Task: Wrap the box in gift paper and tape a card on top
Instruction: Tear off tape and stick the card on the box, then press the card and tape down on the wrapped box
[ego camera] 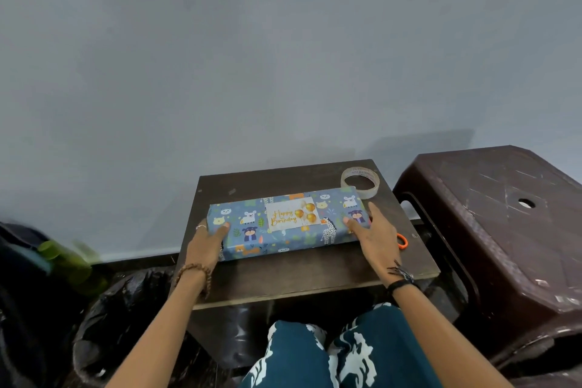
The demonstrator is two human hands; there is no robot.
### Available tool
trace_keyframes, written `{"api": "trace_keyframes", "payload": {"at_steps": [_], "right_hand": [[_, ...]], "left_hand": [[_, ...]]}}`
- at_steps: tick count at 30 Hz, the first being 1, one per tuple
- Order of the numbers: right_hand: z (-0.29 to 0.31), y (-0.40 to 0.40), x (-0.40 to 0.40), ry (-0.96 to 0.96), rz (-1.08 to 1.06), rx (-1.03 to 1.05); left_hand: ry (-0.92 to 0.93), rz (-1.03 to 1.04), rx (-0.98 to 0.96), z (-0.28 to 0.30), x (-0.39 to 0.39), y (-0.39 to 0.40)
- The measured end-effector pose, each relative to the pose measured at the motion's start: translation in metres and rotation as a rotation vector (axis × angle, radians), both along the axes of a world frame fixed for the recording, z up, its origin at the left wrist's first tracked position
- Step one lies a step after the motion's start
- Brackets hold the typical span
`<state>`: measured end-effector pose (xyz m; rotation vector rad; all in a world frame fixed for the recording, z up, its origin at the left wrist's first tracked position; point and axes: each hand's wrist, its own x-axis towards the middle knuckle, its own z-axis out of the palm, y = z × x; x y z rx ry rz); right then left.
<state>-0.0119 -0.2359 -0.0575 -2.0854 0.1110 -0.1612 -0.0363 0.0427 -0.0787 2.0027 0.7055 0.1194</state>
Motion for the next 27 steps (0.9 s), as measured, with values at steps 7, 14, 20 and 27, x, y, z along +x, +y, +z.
{"api": "trace_keyframes", "payload": {"at_steps": [7,14,20,27], "right_hand": [[-0.012,0.038,-0.018,-0.285,0.424,-0.735],[-0.007,0.008,-0.020,-0.108,0.241,-0.713],[-0.005,-0.057,-0.016,0.071,-0.119,-0.405],[-0.025,-0.078,-0.001,0.224,-0.166,-0.267]], "left_hand": [[-0.239,-0.348,0.923,-0.003,-0.015,-0.043],[-0.059,-0.385,0.854,0.007,-0.025,-0.099],[-0.298,-0.563,0.382,0.018,-0.028,-0.211],[-0.052,-0.091,-0.211,-0.008,-0.004,-0.283]]}}
